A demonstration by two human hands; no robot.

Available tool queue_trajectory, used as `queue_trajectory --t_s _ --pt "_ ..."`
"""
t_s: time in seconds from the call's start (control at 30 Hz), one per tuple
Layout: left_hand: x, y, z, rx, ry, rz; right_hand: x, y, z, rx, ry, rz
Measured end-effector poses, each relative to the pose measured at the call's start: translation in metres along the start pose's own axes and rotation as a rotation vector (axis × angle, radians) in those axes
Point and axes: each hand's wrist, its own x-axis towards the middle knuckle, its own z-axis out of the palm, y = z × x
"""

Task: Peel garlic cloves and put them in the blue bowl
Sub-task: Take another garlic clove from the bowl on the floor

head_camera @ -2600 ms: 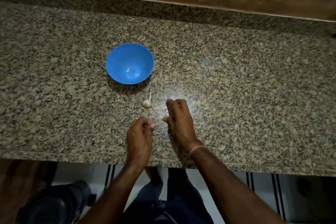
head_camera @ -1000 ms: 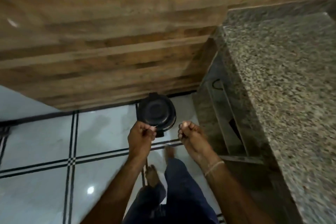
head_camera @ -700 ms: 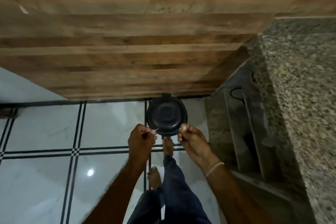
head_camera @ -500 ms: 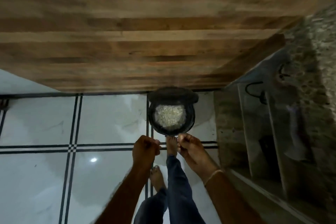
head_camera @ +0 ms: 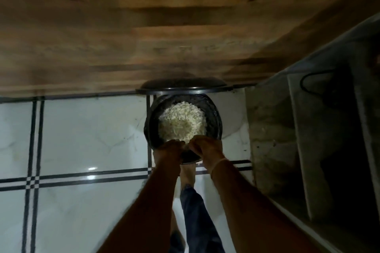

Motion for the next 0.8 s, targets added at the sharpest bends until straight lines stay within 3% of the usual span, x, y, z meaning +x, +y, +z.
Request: queue_trajectory --t_s 0.1,0.2,0.27,0.3,0.37,0.5,0.7,0.8 --pt "-0.021 0.001 0.018 0.018 0.032 0.134 -0.021 -0.006 0.008 0.017 -0.051 0.059" --pt "-0.05 -0.001 0.027 0.453 -0.056 0.308 -0.066 -0.012 0.013 0.338 -0.271 0.133" --pt "-0.073 0.003 0.021 0.773 0.005 0.366 -0.12 -0.021 -0.001 0.441 -0.356 0.098" --pt "-0.094 0.009 0.017 0.81 0.001 0.357 -0.149 -0.021 -0.015 0.453 -0.353 0.063" --pt "-0.146 0.021 0.011 0.793 -0.055 0.407 -0.211 -0.021 -0.046 0.439 -0.282 -0.074" --pt "-0.277 0.022 -0.001 0.934 -0.186 0.682 -0.316 0.003 -0.111 0.289 -0.109 -0.383" --pt "-0.444 -0.034 0.004 1.133 -0.436 1.053 -0.431 0.072 -0.219 0.104 0.265 -0.869" --pt "-0.499 -0.072 0.023 1.194 -0.569 1.203 -0.468 0.094 -0.272 0.094 0.419 -1.022"
